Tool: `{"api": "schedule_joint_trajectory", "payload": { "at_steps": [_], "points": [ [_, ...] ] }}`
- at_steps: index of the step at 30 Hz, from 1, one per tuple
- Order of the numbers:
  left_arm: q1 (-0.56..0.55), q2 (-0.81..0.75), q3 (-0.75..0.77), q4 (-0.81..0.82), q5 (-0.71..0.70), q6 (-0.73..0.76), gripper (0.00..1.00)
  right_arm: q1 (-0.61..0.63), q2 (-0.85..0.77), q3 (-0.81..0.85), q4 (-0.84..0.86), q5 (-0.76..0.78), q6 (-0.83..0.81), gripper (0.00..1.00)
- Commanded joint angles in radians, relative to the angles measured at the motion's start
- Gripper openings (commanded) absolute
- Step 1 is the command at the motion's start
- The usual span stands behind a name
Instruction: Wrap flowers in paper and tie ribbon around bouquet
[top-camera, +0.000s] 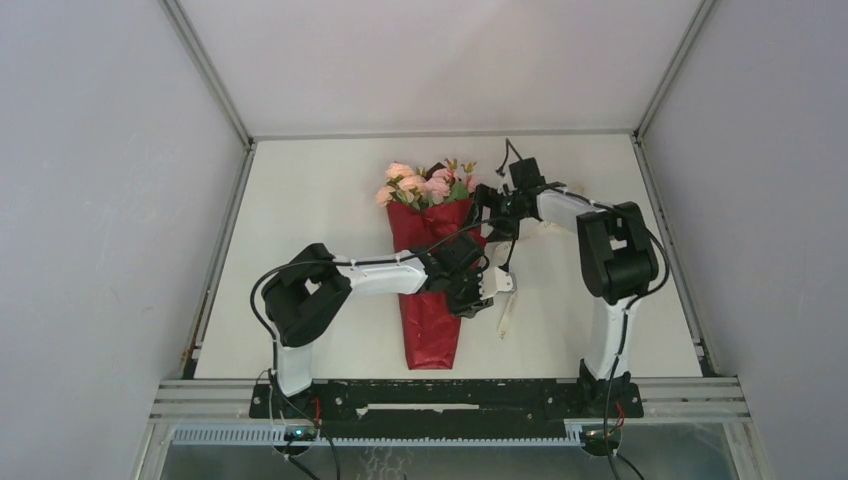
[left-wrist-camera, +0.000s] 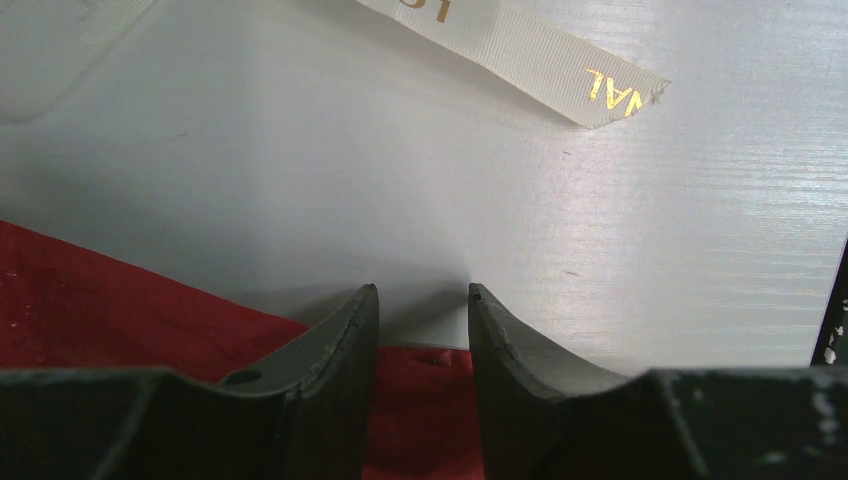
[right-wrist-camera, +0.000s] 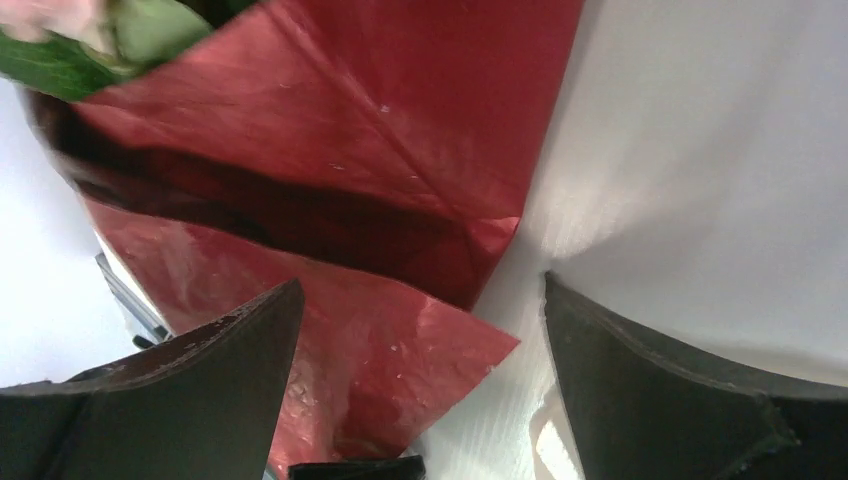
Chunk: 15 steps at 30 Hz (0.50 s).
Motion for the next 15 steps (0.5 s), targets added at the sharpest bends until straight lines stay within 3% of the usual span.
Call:
{"api": "schedule_joint_trajectory", "payload": {
  "at_steps": [1,10,12,13,15],
  "points": [
    [-0.005,0.071,-0.021,-0.092,-0.005,-0.018,0.43,0.027,0.052,0.026,0.009,-0.023,-0.011,1.00],
    [-0.004,0.072,-0.021,-0.092,-0.005,-0.017,0.42,0.084,0.166,0.003,0.082,-0.129,0.031,0.97],
    [-0.004,0.072,-0.020,-0.091,-0.005,-0.017,0.42,0.080,0.170,-0.022,0.134,-0.164,0.062,0.88],
    [-0.004,0.072,-0.020,-0.091,-0.005,-0.016,0.42,0.075,0.168,-0.036,0.159,-0.180,0.081,0.75],
    [-0.004,0.074,-0.020,-0.091,-0.006,-0.017,0.42,0.065,0.164,-0.066,0.210,-0.203,0.103,0.59]
  ]
}}
